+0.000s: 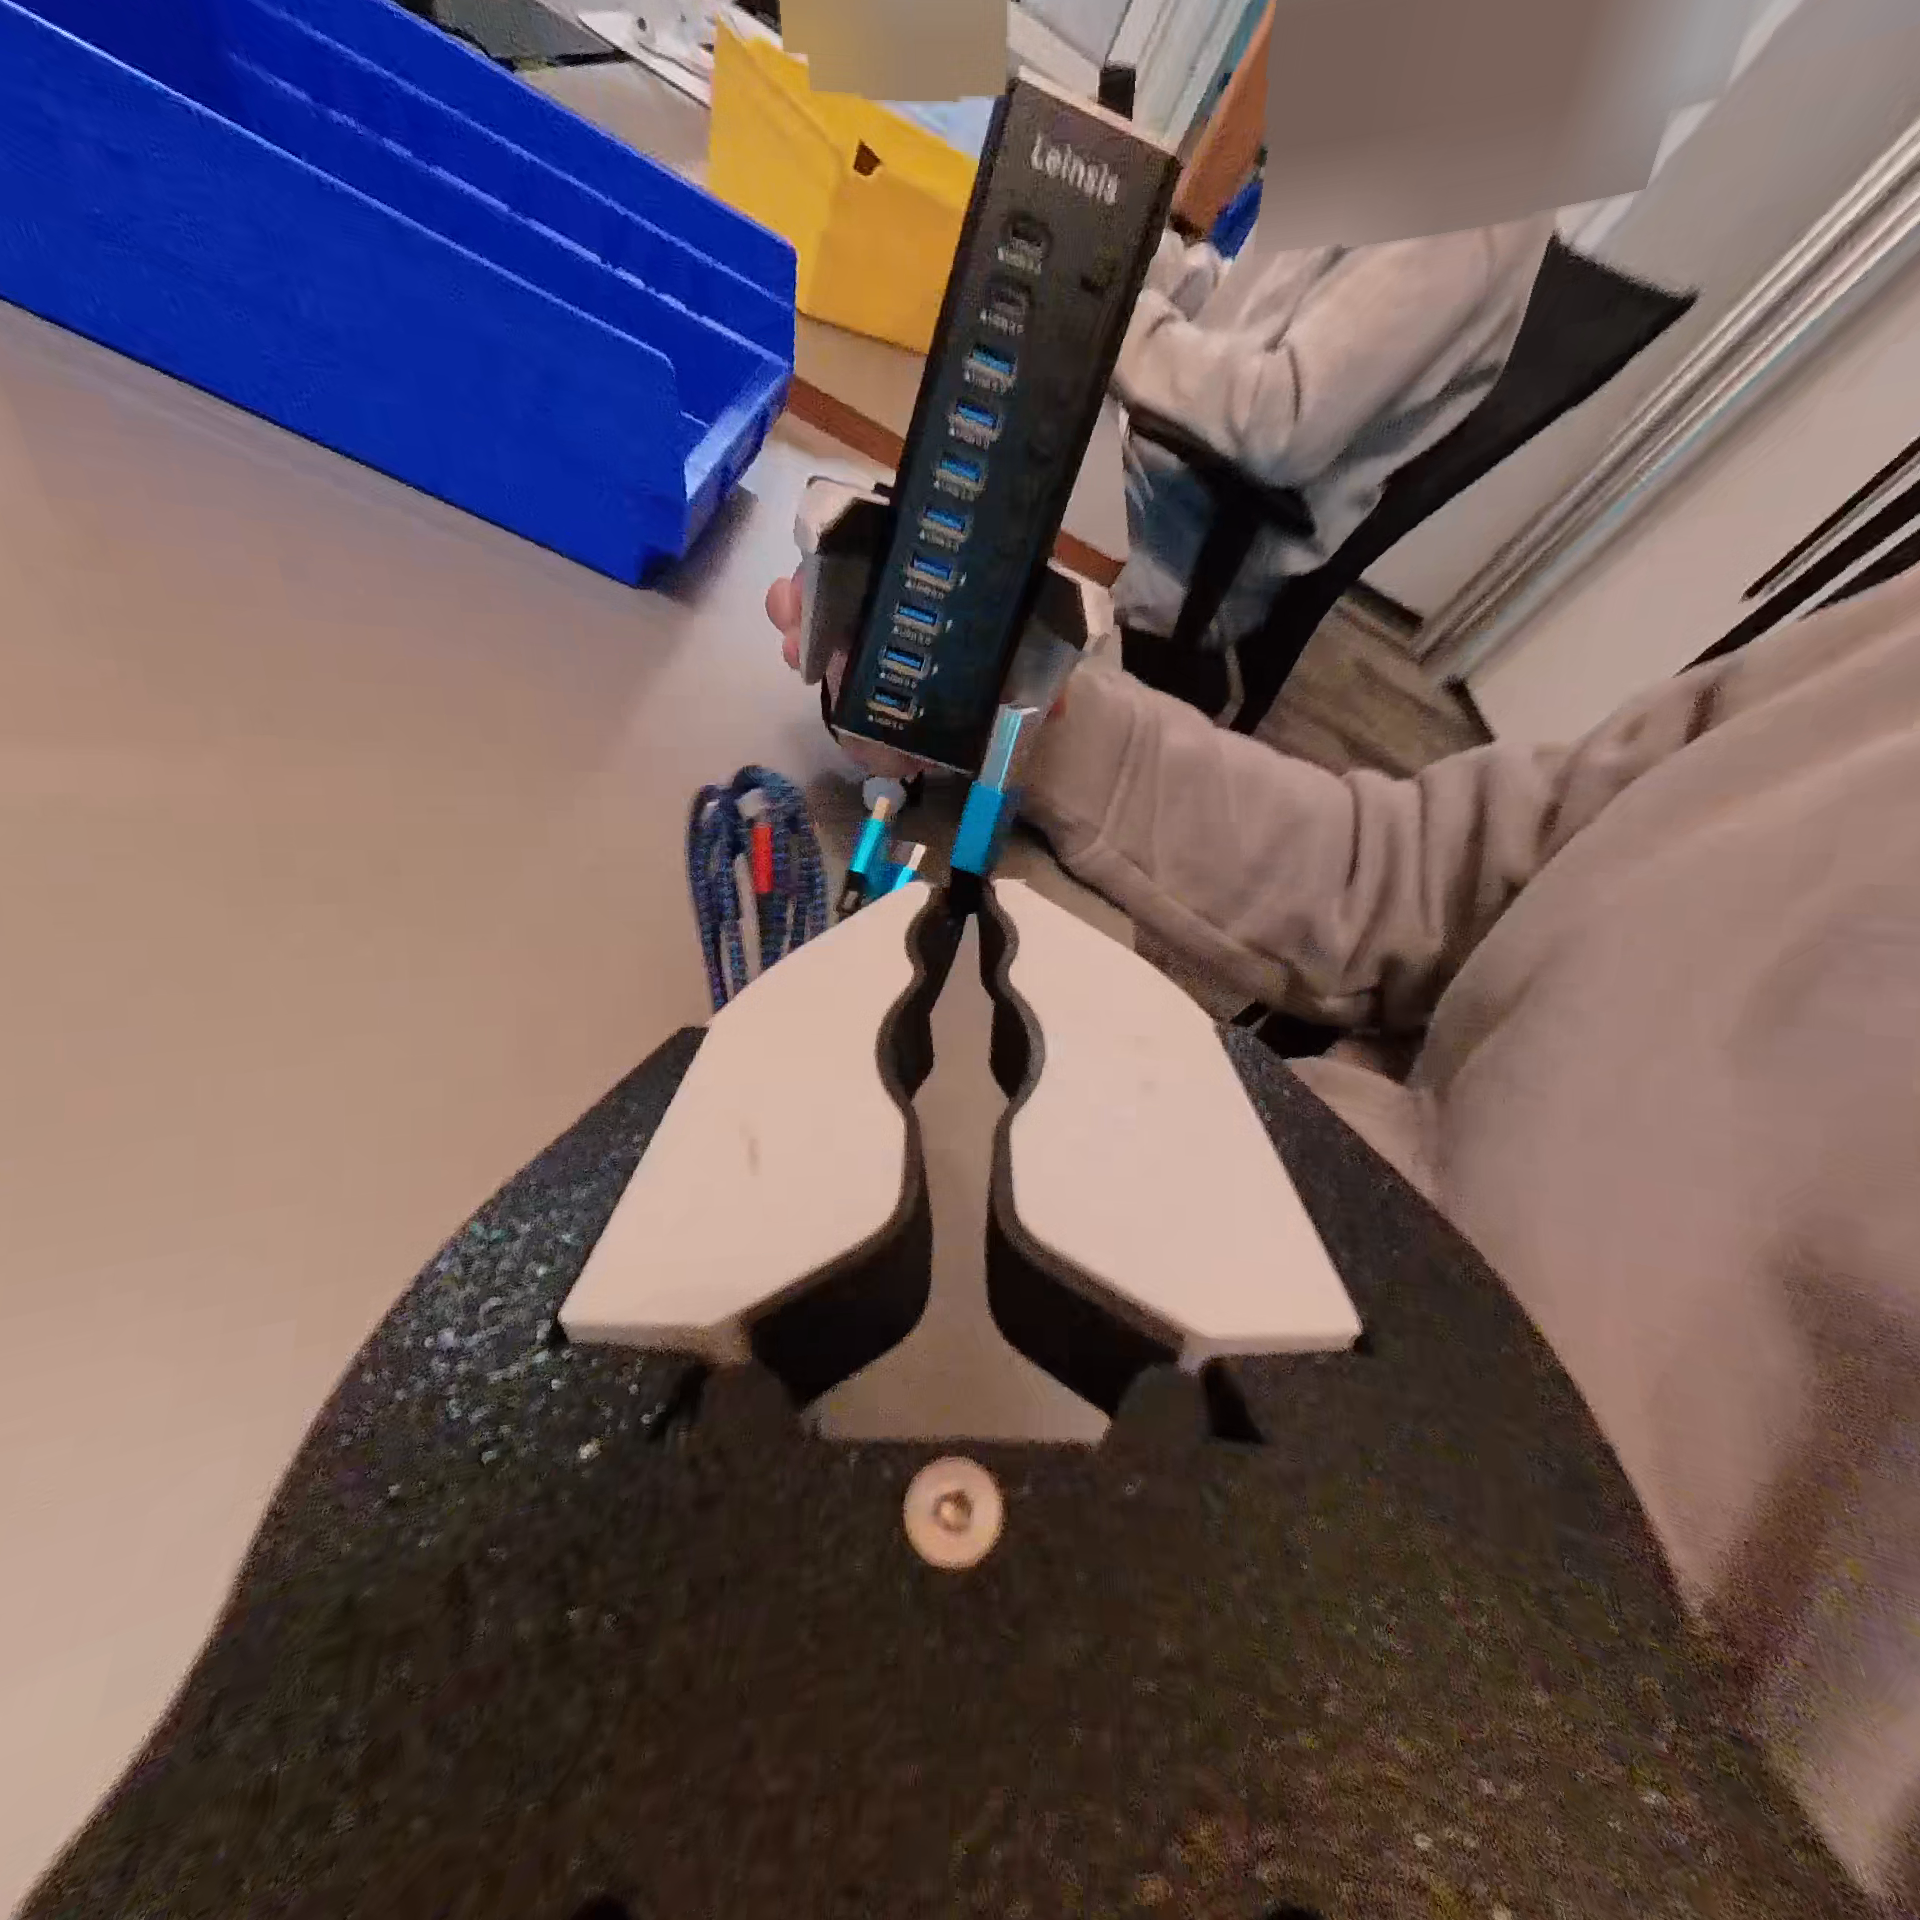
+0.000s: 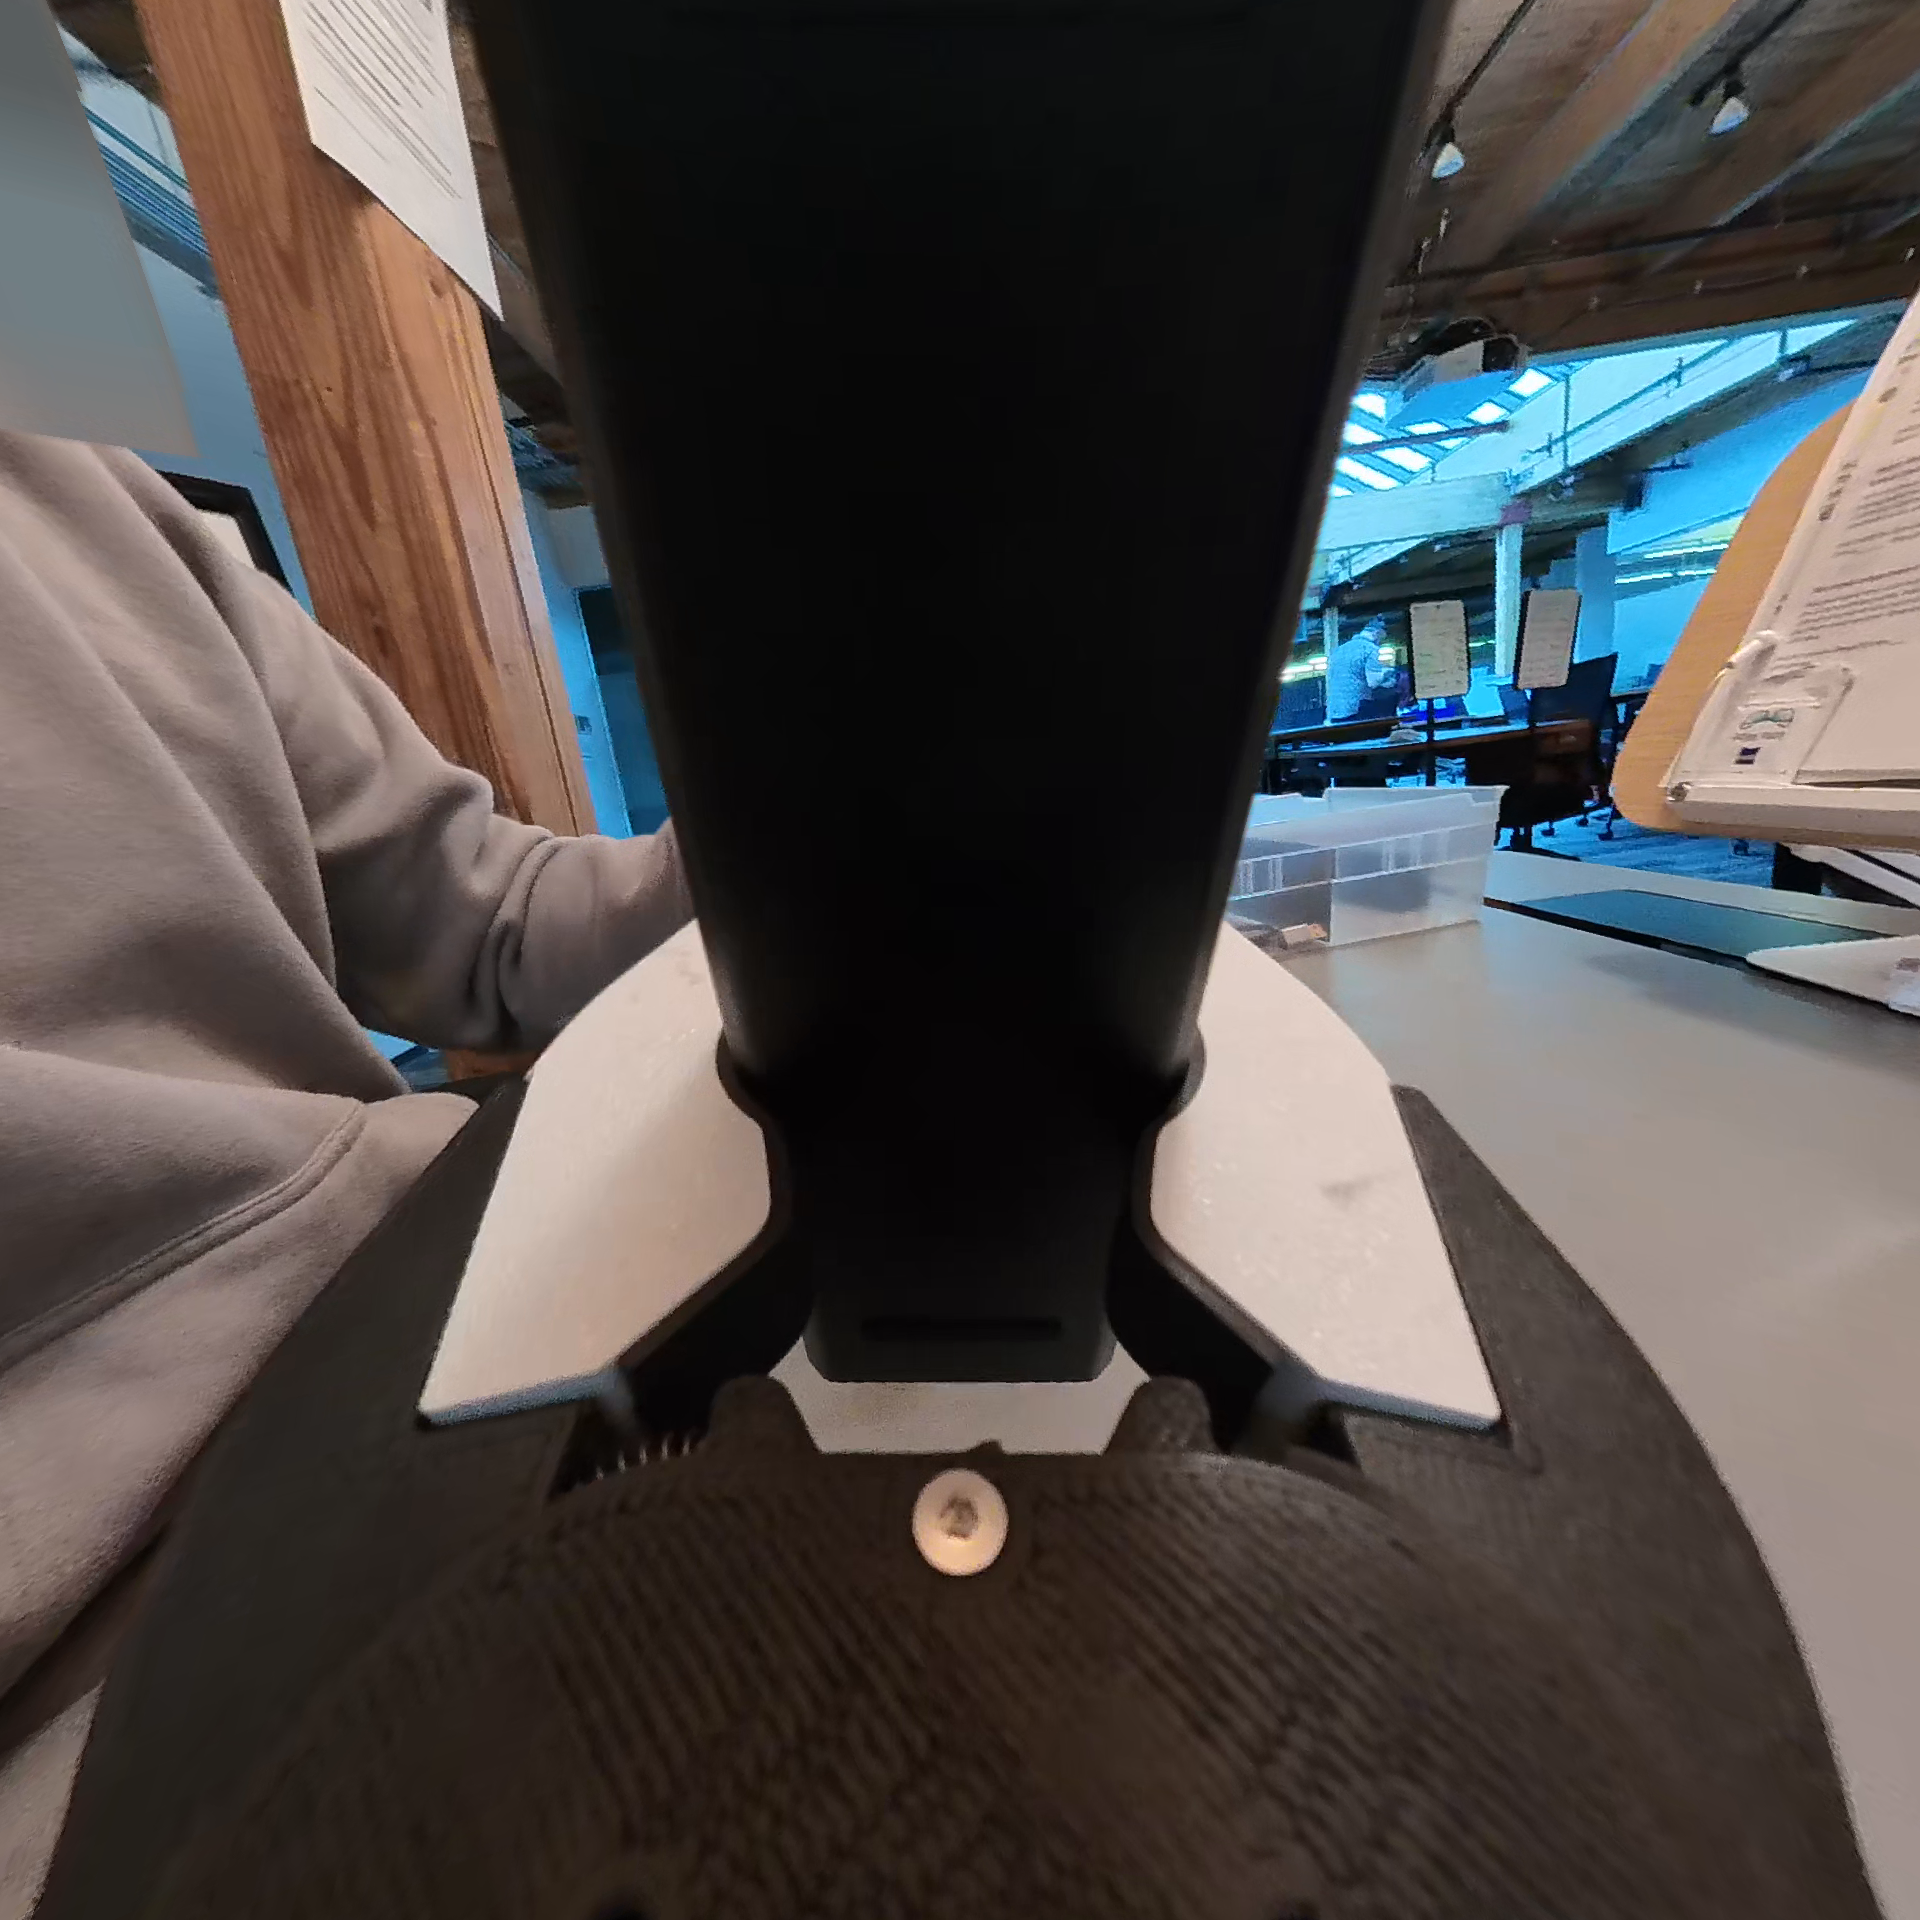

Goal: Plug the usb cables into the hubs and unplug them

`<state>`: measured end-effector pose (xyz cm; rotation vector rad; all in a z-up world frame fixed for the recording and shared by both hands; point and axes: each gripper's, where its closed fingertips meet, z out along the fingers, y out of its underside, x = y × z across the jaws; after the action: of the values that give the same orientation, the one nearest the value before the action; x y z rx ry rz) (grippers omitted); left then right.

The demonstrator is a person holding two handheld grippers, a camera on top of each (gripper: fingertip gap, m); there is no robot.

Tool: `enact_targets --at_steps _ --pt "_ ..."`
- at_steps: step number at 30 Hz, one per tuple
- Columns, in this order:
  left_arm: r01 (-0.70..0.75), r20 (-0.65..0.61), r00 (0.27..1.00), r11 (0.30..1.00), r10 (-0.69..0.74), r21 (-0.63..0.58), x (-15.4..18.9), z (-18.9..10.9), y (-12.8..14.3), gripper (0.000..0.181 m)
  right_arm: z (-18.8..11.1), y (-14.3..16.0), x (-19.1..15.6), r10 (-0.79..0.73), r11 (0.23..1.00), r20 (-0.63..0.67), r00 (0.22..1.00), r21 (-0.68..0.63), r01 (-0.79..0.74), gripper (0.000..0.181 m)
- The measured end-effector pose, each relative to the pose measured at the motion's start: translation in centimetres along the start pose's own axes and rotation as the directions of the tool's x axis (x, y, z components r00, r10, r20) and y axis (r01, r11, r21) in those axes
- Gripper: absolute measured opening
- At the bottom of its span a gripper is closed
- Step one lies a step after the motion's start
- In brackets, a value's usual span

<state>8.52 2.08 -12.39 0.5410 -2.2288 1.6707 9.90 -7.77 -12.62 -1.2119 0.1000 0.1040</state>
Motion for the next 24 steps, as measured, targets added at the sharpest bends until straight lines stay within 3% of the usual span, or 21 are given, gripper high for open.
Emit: enact_targets --at_steps 5,10,13,17,22,24 --pt "0.088 -0.164 0.983 0.994 -0.077 0.059 1.0 -2.5 0.0 0.005 0.3 0.4 0.2 0.0 1.0 -0.017 1.0 -0.028 -0.001 0.074" --pt "0.005 -0.331 0.942 0.984 0.054 0.176 1.6 -4.3 1.0 0.005 0.2 0.3 0.3 0.001 1.0 -0.025 1.0 -0.025 -0.002 0.074" --pt "-0.122 -0.29 0.942 0.978 0.167 0.167 1.4 -4.3 1.8 0.005 0.3 0.4 0.2 -0.006 0.999 -0.024 1.0 -0.034 0.005 0.074" --pt "-0.185 -0.248 0.948 0.979 0.2 0.085 1.0 -3.9 2.2 0.005 0.4 0.5 0.2 -0.007 0.999 -0.022 1.0 -0.042 0.006 0.074" --pt "-0.075 -0.121 0.991 0.988 0.059 -0.135 -2.3 -4.5 2.5 0.005 0.3 0.4 0.1 -0.007 0.999 -0.017 1.0 -0.033 0.006 0.075" --pt "-0.073 -0.037 0.997 0.976 0.067 -0.207 -4.2 -4.7 2.4 0.005 0.2 0.4 0.0 -0.006 1.0 -0.012 1.0 -0.027 0.005 0.074"
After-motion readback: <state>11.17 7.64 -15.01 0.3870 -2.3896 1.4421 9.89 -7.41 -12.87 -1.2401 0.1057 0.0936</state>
